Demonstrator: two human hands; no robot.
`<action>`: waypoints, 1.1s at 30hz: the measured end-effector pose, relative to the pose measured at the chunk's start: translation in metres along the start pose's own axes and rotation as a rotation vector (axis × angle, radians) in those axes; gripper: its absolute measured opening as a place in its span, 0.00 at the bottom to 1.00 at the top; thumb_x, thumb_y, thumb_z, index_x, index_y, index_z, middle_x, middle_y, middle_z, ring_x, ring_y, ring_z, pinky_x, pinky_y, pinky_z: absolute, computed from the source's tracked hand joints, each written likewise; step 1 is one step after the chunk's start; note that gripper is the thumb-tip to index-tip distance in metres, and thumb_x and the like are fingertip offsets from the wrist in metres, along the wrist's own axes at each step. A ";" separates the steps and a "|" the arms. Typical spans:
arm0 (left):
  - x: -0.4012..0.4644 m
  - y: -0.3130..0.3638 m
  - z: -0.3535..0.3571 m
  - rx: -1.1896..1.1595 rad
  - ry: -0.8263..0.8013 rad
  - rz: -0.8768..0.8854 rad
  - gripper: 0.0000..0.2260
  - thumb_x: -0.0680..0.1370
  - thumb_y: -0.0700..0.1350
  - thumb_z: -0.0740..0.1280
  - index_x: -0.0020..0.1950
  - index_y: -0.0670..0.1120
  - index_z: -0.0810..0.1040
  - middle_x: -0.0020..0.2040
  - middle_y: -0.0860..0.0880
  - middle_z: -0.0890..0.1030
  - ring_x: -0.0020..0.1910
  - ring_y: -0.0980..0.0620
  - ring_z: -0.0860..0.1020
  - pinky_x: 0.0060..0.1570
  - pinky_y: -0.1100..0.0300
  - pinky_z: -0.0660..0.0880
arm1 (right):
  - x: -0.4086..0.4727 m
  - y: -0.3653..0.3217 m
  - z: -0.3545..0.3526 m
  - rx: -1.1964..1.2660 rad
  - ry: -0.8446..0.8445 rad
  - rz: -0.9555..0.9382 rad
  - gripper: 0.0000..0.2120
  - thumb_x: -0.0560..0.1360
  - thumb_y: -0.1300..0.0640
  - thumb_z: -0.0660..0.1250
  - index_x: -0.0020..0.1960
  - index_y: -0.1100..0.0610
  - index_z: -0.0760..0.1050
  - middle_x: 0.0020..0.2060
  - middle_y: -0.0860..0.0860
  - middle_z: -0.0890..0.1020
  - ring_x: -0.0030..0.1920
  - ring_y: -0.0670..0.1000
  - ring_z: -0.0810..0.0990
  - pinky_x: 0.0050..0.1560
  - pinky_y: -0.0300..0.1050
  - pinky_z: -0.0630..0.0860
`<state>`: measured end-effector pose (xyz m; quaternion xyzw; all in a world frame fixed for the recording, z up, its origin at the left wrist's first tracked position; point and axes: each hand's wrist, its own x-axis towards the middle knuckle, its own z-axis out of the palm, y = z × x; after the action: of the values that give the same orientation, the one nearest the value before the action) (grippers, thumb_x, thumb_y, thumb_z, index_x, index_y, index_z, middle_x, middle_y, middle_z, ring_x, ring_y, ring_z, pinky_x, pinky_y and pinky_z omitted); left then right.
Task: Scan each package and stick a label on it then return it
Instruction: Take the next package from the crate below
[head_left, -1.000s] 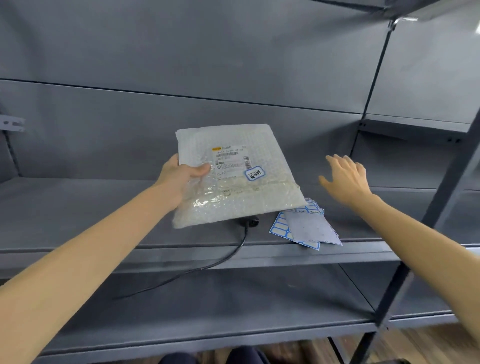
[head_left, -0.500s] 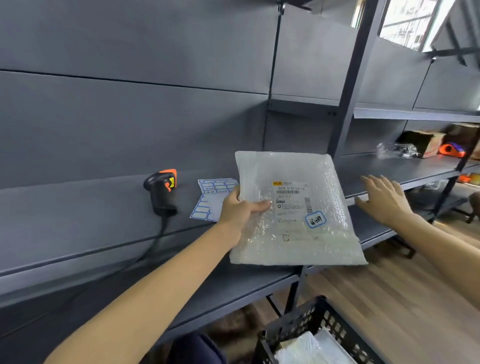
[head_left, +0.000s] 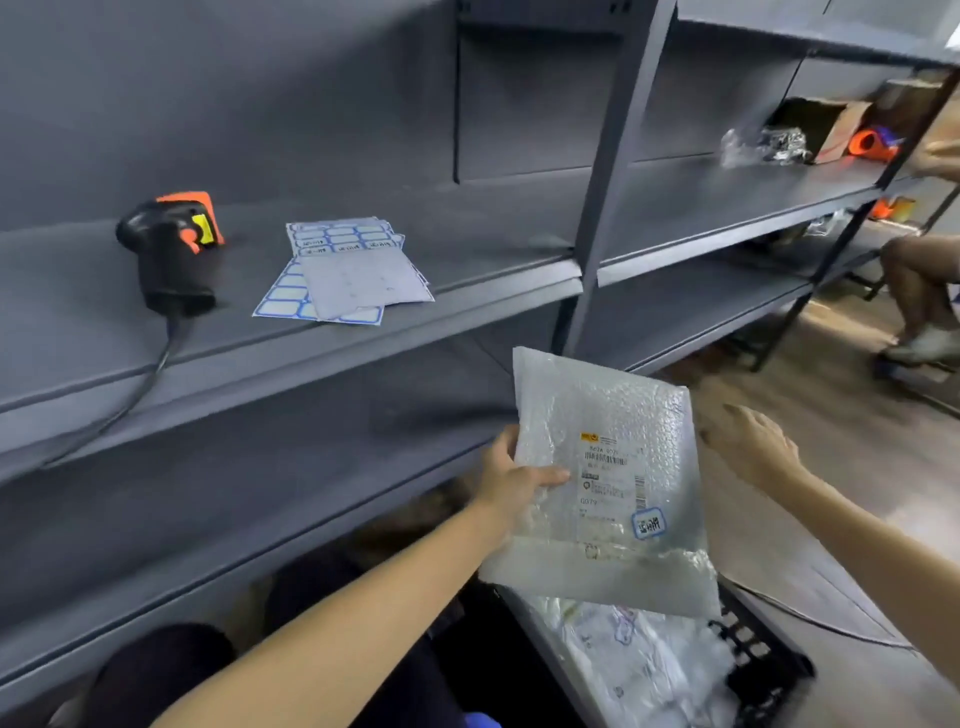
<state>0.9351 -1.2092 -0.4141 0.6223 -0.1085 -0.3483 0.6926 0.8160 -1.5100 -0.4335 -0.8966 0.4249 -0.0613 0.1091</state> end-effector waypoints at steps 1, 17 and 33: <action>0.002 -0.012 0.004 -0.007 0.015 -0.038 0.25 0.68 0.31 0.74 0.60 0.47 0.72 0.53 0.47 0.82 0.47 0.50 0.81 0.42 0.57 0.79 | -0.003 0.007 0.013 0.058 -0.054 0.044 0.27 0.76 0.44 0.64 0.72 0.52 0.66 0.70 0.55 0.71 0.69 0.60 0.68 0.65 0.55 0.68; 0.031 -0.133 0.011 0.081 0.187 -0.323 0.22 0.69 0.34 0.75 0.58 0.49 0.74 0.52 0.47 0.83 0.48 0.46 0.82 0.51 0.44 0.79 | -0.054 0.039 0.144 0.967 -0.876 0.394 0.35 0.72 0.31 0.56 0.64 0.57 0.73 0.63 0.63 0.76 0.58 0.62 0.78 0.62 0.55 0.73; 0.046 -0.172 -0.035 0.669 0.217 -0.193 0.19 0.77 0.42 0.68 0.67 0.48 0.70 0.66 0.50 0.74 0.65 0.51 0.72 0.62 0.57 0.69 | 0.034 0.084 0.132 0.732 -0.541 0.197 0.17 0.74 0.58 0.71 0.61 0.55 0.74 0.53 0.59 0.81 0.43 0.55 0.81 0.42 0.47 0.79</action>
<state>0.9293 -1.2069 -0.5951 0.8552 -0.0831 -0.2891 0.4220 0.8013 -1.5698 -0.5817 -0.7383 0.4148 0.0397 0.5304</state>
